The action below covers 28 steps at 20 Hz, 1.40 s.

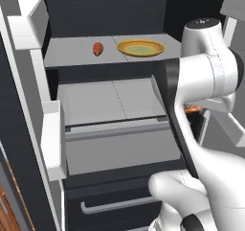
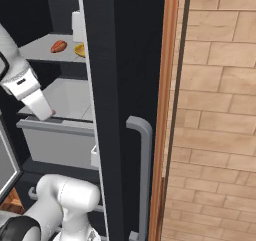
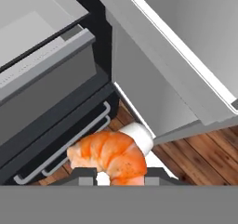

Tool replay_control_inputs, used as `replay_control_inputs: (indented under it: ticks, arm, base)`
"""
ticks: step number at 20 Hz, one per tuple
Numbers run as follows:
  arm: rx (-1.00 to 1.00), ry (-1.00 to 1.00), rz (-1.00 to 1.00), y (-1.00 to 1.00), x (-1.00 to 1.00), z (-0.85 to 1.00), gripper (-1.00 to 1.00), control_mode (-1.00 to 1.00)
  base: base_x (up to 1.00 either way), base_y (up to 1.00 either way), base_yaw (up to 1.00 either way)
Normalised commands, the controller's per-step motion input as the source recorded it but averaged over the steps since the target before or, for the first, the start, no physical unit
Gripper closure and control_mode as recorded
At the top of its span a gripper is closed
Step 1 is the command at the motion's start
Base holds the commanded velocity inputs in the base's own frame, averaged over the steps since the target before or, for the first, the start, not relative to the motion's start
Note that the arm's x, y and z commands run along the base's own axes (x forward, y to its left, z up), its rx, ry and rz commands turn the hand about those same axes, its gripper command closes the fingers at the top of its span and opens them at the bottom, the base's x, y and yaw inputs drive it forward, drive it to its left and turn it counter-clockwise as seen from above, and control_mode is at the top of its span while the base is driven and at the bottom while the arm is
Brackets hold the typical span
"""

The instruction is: Retrieve the shrimp from the fridge and place it on the cutting board.

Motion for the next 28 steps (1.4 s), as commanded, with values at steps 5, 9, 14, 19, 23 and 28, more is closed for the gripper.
replay_control_inputs:
  ticks: [5, 9, 14, 19, 23, 28]
  arm:
    - [0.0, 0.14, 0.0, -0.1, 0.0, -0.2, 1.0, -1.0]
    - [0.02, 0.12, 0.0, 0.0, 0.0, -0.21, 1.0, -1.0]
    - [0.0, -0.03, 0.0, -0.05, -0.01, -0.22, 1.0, -1.0]
    - [0.0, -0.14, 0.0, -0.01, -0.05, -0.21, 1.0, -1.0]
    - [0.0, -0.12, 0.0, 0.0, -0.03, -0.28, 1.0, -1.0]
    - [0.0, 0.0, 0.0, -0.01, 0.0, -0.2, 1.0, -1.0]
  base:
    - [0.0, 0.0, 0.0]
    - [0.0, 0.0, 0.0]
    - [0.0, 0.0, 0.0]
    - [0.0, 0.0, 0.0]
    - [0.0, 0.0, 0.0]
    - [0.0, 0.0, 0.0]
